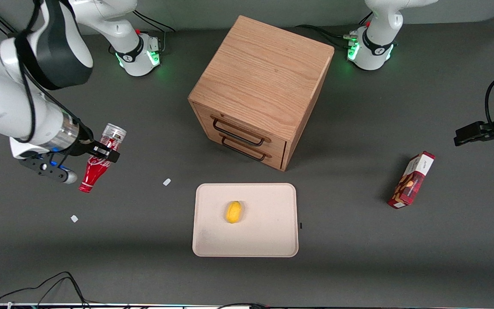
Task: Place coke bottle on tray
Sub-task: 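Lift the bottle and carry it with the right gripper onto the white tray, then lower the bottle onto the tray beside the lemon and open the right gripper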
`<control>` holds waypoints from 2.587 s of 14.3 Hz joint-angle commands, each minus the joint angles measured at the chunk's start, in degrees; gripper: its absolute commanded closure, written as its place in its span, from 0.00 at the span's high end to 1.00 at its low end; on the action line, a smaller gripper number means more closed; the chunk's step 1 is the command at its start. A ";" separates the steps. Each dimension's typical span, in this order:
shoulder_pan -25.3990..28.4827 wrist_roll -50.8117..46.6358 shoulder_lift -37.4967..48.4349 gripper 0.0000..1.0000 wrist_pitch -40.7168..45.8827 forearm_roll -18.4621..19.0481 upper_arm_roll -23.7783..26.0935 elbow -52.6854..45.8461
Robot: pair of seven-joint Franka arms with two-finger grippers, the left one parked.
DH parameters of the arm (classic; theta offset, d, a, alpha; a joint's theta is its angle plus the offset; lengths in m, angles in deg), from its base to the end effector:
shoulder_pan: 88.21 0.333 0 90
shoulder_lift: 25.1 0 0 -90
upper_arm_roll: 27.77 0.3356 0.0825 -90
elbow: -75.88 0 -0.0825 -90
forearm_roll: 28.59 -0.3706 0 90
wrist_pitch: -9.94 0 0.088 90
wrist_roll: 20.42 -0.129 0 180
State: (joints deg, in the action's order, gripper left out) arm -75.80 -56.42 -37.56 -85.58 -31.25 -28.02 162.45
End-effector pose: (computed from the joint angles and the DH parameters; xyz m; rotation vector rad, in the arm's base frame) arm 0.5969 0.1346 0.5322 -3.0540 0.6540 0.1161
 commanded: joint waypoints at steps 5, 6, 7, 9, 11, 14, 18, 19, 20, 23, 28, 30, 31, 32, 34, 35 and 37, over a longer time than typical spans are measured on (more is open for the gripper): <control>3.84 2.68 -30.14 0.00 3.07 -0.77 0.52 -30.37; 4.37 5.56 -32.78 0.00 1.93 -0.68 0.52 -32.14; 4.98 8.81 -34.11 0.00 0.09 -0.68 0.17 -32.33; 6.48 13.66 -37.98 0.00 -5.78 -0.59 -0.10 -32.51; 7.80 15.95 -41.41 0.00 -12.99 -0.59 -0.18 -32.77; 10.43 17.81 -44.67 0.00 -16.88 -0.50 -1.23 -32.78; 11.67 14.74 -48.09 0.00 -22.85 -0.77 -1.24 -32.69; 12.45 14.64 -48.71 0.00 -23.56 -0.68 -1.33 -32.69; 12.63 14.64 -49.15 0.00 -24.00 -0.68 -1.41 -32.69; 12.72 14.47 -50.12 0.00 -25.49 -0.68 -1.42 -32.43; 12.64 14.29 -50.83 0.37 -27.00 -0.77 -1.33 -32.16; 12.64 14.29 -50.91 0.65 -27.17 -0.77 -1.33 -32.07; 12.55 14.29 -50.92 0.66 -27.87 -0.77 -1.33 -31.98; 12.46 14.20 -50.92 0.82 -28.31 -0.86 -1.33 -31.98; 12.37 13.94 -51.00 1.00 -28.31 -0.86 -1.33 -31.98; 12.37 13.94 -51.00 1.00 -28.31 -0.86 -1.33 -31.98; 12.37 13.94 -50.92 1.00 -28.31 -0.86 -1.33 -31.98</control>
State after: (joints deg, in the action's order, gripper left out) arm -63.95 -41.36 -87.61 -113.67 -31.49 -28.64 132.11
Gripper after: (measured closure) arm 0.022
